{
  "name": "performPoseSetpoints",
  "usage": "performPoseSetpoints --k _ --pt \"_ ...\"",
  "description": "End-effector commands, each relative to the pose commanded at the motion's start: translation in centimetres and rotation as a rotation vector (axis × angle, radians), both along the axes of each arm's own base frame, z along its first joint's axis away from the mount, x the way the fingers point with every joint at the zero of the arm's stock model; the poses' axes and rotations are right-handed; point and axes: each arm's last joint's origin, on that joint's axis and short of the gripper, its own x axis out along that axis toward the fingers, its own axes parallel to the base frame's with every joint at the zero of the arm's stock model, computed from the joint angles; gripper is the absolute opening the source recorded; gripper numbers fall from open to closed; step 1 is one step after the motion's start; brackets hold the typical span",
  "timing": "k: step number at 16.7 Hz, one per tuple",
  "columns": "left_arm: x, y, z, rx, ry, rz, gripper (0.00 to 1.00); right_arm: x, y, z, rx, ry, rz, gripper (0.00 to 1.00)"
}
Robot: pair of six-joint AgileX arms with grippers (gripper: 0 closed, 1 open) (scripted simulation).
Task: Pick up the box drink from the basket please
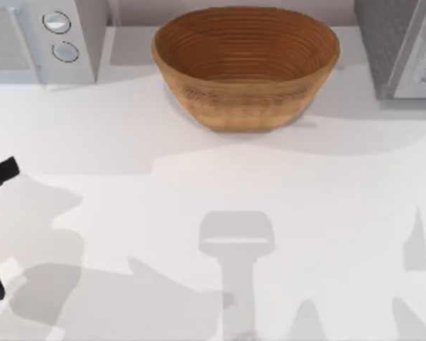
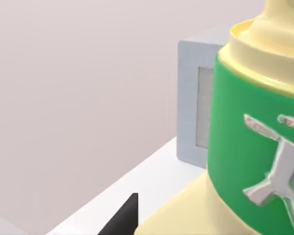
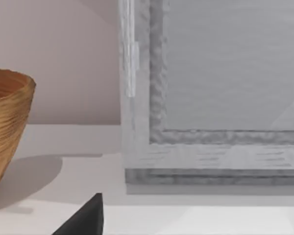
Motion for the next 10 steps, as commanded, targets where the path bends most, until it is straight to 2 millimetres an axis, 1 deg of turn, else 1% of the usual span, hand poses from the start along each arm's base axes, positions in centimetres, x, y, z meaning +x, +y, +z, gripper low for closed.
performPoseSetpoints --k 6,10 --pt "1.8 0.9 -1.8 -0.014 -0.023 0.006 0.00 0.0 0.0 0.0 0.000 0.000 0.000 1.00" --pt "2.6 1.7 -3.2 -0.015 -0.026 0.001 0.00 0.0 0.0 0.0 0.000 0.000 0.000 1.00"
